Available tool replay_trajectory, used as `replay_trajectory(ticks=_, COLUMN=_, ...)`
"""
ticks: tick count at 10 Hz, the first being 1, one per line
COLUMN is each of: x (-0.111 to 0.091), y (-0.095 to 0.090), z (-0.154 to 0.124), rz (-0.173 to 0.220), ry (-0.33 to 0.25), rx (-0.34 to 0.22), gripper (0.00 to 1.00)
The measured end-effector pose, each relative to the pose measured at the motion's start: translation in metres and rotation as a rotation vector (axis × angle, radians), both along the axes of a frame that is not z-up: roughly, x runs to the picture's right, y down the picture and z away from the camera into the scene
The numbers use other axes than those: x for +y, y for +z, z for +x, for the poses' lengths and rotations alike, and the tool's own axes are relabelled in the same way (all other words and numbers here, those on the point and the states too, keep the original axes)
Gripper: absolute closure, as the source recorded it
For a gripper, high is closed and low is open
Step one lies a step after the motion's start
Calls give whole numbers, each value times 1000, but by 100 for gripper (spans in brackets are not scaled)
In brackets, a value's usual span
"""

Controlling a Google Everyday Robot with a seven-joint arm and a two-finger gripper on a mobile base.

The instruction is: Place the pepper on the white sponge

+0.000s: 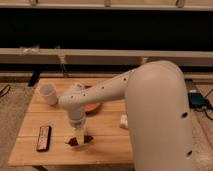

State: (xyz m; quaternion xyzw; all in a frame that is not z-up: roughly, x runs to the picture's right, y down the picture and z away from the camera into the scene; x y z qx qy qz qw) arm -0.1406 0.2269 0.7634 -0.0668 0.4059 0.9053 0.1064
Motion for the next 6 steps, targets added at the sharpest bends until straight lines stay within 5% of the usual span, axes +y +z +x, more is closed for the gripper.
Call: replay_trajectory(ticks=6, x=-4, y=-2, z=-1, rz=12, ry=10, rx=-15, gripper=20)
